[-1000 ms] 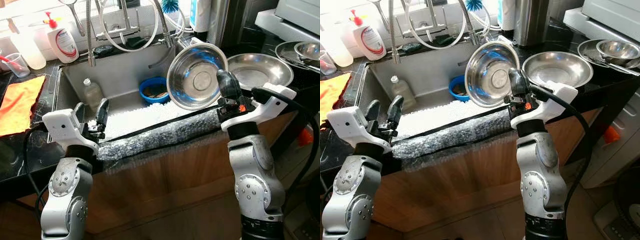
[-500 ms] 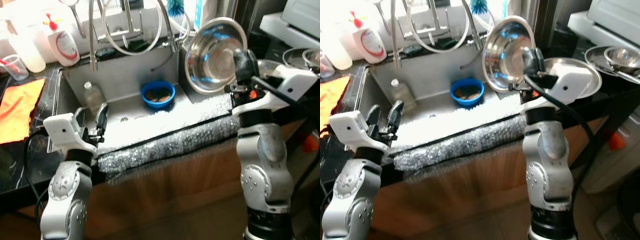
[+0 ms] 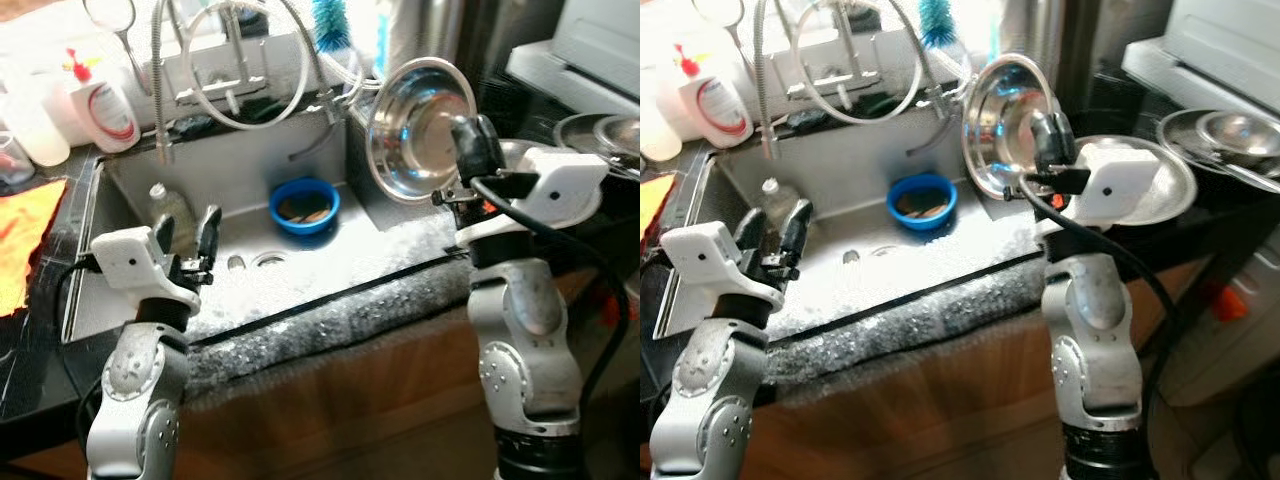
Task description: Kitchen organization
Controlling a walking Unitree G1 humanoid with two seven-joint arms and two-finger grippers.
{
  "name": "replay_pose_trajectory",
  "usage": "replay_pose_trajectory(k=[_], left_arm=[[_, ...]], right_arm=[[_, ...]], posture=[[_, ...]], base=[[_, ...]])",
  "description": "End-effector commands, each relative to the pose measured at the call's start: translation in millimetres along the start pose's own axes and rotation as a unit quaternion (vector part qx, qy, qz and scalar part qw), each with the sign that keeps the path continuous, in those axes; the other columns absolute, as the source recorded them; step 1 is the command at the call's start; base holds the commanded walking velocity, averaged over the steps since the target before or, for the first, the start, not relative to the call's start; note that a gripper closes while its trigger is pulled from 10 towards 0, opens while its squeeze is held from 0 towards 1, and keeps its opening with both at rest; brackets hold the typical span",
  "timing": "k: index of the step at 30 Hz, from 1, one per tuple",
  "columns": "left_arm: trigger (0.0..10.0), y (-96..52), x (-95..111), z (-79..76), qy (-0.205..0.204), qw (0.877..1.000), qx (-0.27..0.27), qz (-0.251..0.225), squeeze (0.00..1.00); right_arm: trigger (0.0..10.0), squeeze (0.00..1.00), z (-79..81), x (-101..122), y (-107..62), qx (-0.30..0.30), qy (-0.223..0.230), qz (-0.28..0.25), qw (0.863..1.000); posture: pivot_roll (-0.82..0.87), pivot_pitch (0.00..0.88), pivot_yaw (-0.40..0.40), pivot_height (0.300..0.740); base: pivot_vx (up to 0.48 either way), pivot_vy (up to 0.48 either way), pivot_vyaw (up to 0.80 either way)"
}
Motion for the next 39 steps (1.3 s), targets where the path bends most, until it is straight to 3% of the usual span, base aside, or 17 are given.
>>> replay_pose_trajectory(k=[1,5,7,8,10,16,25,28,39], left_arm=[[10.0,-0.4,0,-1.1,0.01,1.0,-0.004,0.001,0.0],[10.0,-0.1,0,0.2,-0.006,1.0,0.002,0.001,0.0],[10.0,1.5,2,2.3,-0.054,0.998,0.013,-0.005,0.0],[10.0,2.9,3,1.6,-0.107,0.994,0.012,-0.006,0.0],[10.0,3.7,3,-2.3,-0.156,0.988,-0.002,-0.003,0.0],[10.0,1.0,4,-17.7,-0.242,0.969,-0.047,0.009,0.0],[10.0,0.7,3,-27.4,-0.258,0.963,-0.07,0.024,0.0],[10.0,-0.1,0,-34.2,-0.241,0.966,-0.089,0.04,0.0],[10.0,-3.0,-2,-39.2,-0.228,0.967,-0.102,0.051,0.0]], right_arm=[[10.0,0.0,0.5,6,0.9,0.001,0.007,-0.012,1.0],[10.0,0.0,-1.9,4,1.7,-0.004,0.022,-0.009,1.0],[10.0,0.0,0.9,2,2.4,0.006,0.055,-0.001,0.998],[10.0,0.0,5.5,-1,2.1,0.021,0.084,0.006,0.996],[10.0,0.0,12.3,-2,0.7,0.042,0.116,0.013,0.992],[10.0,0.0,31.5,-6,-6.9,0.1,0.222,0.034,0.969],[10.0,0.0,46.9,-7,-17.2,0.159,0.293,0.056,0.941],[10.0,0.0,54.6,-9,-23.1,0.18,0.308,0.07,0.932],[10.0,0.0,62.0,-10,-28.5,0.204,0.31,0.083,0.925]], posture=[[-0.15,0.061,0.098,0.74],[-0.15,0.061,0.097,0.74],[-0.15,0.061,0.097,0.74],[-0.15,0.058,0.097,0.74],[-0.15,0.056,0.098,0.74],[-0.15,0.049,0.094,0.74],[-0.15,0.039,0.095,0.74],[-0.15,0.037,0.096,0.74],[-0.15,0.038,0.095,0.74]], base=[[0.0,0.0,0.0],[0.0,0.0,0.0],[0.0,0.0,0.0],[0.0,0.0,0.0],[0.0,0.0,0.0],[0.0,0.0,0.0],[0.0,0.0,0.0],[0.0,0.0,0.0],[0.0,0.0,0.0]])
Point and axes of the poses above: a point about 5 cm out from each wrist's last joint towards the gripper, its own y axis pointing out of the wrist towards the gripper, its own x axis along the axis of the wrist's last joint, z = x × y, the point moved 3 cm from there along y, pointing out of the wrist towards the gripper, and after that the axes turned 6 degrees about -y, right-handed, at the moved point
